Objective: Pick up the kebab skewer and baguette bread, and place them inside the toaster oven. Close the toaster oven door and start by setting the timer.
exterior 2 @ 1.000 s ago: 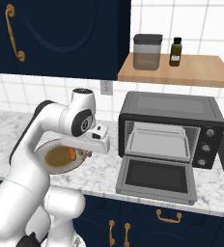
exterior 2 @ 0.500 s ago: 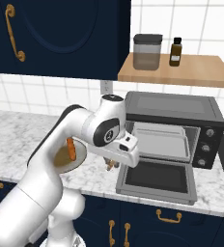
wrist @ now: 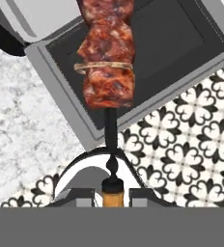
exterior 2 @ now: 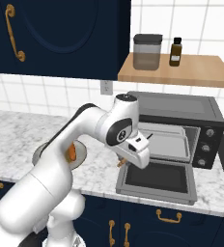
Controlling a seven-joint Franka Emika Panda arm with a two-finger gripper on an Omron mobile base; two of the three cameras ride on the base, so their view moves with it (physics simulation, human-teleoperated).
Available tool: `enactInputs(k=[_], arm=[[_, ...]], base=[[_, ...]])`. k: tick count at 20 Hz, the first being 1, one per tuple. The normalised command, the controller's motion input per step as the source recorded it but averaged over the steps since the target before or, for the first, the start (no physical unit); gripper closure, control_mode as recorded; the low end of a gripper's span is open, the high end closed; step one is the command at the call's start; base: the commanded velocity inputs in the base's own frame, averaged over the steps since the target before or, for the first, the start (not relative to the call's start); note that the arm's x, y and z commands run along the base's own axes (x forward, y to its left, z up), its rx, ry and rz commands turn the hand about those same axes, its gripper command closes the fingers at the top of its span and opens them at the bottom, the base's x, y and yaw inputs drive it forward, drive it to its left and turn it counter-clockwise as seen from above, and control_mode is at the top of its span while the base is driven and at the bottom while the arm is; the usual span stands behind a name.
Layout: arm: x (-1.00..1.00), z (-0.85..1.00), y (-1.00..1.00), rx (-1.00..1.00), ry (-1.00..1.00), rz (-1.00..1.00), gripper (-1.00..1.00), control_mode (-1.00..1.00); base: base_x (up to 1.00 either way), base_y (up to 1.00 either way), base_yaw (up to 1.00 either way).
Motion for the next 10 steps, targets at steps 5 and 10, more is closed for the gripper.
enactInputs(k=[5, 10], arm=[[0.49, 0.0, 0.37, 0.02, -0.14, -0.12, 1.0, -1.0], [0.21, -0.01, 0.0, 0.04, -0.16, -0.07, 1.0, -1.0]], base=[[0.0, 0.0, 0.0], [0.0, 0.0, 0.0]])
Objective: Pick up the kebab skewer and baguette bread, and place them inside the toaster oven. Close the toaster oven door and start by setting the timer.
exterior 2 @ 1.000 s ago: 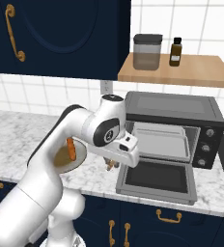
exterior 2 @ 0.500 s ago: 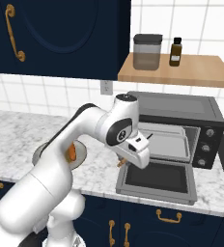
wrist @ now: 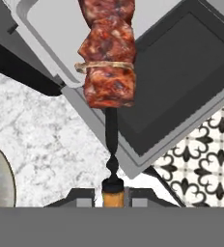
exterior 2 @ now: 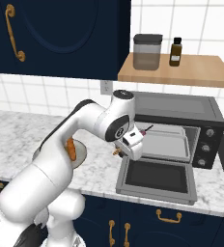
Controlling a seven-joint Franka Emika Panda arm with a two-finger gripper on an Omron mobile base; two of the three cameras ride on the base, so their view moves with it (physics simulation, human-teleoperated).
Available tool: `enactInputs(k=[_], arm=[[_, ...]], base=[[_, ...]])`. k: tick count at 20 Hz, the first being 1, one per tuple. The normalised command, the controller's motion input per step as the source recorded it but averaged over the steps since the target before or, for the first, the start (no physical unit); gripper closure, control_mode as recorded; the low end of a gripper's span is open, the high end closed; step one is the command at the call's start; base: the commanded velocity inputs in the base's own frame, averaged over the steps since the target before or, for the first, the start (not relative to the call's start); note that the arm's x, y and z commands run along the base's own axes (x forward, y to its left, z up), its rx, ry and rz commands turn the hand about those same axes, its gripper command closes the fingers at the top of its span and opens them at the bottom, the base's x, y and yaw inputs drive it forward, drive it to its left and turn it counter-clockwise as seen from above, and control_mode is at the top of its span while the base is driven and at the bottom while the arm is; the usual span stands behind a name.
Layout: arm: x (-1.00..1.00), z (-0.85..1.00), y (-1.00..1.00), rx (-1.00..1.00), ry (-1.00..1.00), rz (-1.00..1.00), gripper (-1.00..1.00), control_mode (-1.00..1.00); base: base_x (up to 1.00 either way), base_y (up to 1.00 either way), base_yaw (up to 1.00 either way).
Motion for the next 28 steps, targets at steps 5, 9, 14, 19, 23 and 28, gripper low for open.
enactInputs(k=[5, 9, 14, 19, 23, 28], arm=[[0.28, -0.15, -0.05, 0.06, -0.27, -0.05, 1.0, -1.0], [0.33, -0.01, -0.28, 0.15, -0.01, -0.04, 1.0, -1.0], [0.23, -0.08, -0.11, 0.17, 0.0, -0.04, 1.0, -1.0], [0.31, 0.01, -0.05, 0.1, -0.03, -0.09, 1.0, -1.0], [0.58, -0.02, 0.0, 0.07, -0.1, -0.13, 1.0, -1.0], [0.52, -0.19, 0.0, 0.04, -0.17, -0.08, 1.0, -1.0]], base=[[0.0, 0.0, 0.0], [0.0, 0.0, 0.0], [0.0, 0.0, 0.0], [0.0, 0.0, 0.0], [0.0, 0.0, 0.0], [0.0, 0.0, 0.0]])
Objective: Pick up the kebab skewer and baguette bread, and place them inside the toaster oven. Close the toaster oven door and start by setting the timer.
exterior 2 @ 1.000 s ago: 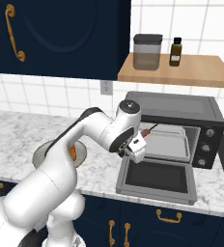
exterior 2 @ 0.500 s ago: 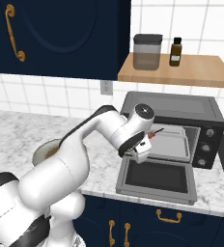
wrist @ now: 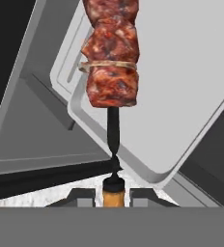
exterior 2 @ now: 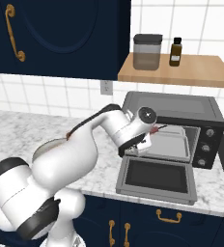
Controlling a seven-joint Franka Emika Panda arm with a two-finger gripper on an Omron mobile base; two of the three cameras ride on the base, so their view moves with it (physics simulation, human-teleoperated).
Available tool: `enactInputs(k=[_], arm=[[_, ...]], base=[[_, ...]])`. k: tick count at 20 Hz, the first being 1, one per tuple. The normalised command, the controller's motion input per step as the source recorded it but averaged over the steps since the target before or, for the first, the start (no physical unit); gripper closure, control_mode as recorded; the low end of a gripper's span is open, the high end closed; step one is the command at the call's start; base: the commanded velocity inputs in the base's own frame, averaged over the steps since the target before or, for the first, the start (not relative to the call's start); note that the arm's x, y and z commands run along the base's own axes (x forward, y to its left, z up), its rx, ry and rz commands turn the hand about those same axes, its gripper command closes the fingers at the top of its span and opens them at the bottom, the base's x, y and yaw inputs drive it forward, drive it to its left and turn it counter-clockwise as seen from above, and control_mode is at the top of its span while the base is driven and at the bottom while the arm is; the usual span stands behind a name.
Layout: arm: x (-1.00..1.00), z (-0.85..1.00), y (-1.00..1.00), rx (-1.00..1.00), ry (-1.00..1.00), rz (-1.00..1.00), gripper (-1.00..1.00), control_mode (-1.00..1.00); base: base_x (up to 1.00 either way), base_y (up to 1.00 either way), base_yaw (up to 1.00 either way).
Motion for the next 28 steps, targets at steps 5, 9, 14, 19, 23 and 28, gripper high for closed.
enactInputs(k=[5, 9, 14, 19, 23, 28], arm=[[0.37, -0.28, -0.06, 0.04, -0.12, -0.07, 1.0, -1.0], [0.39, -0.05, -0.5, 0.0, 0.0, -0.05, 1.0, -1.0], [0.31, -0.01, -0.45, 0.02, 0.0, -0.07, 1.0, -1.0], [0.03, -0.14, -0.44, 0.05, 0.0, -0.08, 1.0, -1.0], [-0.02, -0.11, -0.34, 0.05, 0.0, -0.05, 1.0, -1.0], [0.04, -0.01, -0.07, 0.07, 0.0, -0.01, 1.0, -1.0]], base=[[0.0, 0.0, 0.0], [0.0, 0.0, 0.0], [0.0, 0.0, 0.0], [0.0, 0.0, 0.0], [0.0, 0.0, 0.0], [0.0, 0.0, 0.0]])
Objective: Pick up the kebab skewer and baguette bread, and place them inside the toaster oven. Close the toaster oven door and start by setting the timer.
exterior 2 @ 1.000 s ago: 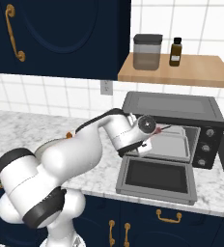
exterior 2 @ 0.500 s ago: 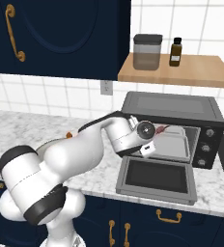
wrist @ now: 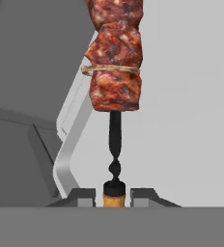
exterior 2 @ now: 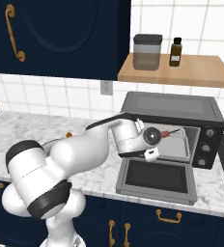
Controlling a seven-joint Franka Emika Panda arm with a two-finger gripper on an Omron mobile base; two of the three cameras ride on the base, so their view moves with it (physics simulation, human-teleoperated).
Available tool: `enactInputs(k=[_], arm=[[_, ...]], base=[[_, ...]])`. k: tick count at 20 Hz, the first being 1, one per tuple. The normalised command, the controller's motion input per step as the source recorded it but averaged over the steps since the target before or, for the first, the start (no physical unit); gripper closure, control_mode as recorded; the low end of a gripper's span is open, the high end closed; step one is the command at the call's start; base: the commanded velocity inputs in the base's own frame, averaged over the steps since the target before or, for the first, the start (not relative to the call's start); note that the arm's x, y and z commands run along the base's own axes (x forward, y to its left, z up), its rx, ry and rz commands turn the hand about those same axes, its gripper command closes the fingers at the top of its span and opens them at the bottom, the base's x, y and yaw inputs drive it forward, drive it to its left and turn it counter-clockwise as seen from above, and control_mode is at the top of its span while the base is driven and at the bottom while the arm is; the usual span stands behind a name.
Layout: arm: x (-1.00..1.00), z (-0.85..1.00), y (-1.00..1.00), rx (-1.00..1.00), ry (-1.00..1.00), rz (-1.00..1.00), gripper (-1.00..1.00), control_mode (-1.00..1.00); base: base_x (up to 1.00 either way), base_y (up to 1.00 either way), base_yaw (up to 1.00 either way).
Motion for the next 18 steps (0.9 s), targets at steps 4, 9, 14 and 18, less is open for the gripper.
enactInputs(k=[4, 9, 14, 18], arm=[[0.02, 0.0, 0.0, 0.07, -0.01, 0.0, 1.0, -1.0], [0.19, 0.0, 0.0, 0.05, 0.0, 0.0, -1.0, -1.0], [0.25, 0.0, 0.0, 0.03, 0.0, 0.0, -1.0, -1.0], [0.12, 0.0, 0.0, 0.03, 0.0, 0.0, -1.0, -1.0]], base=[[0.0, 0.0, 0.0], [0.0, 0.0, 0.0], [0.0, 0.0, 0.0], [0.0, 0.0, 0.0]])
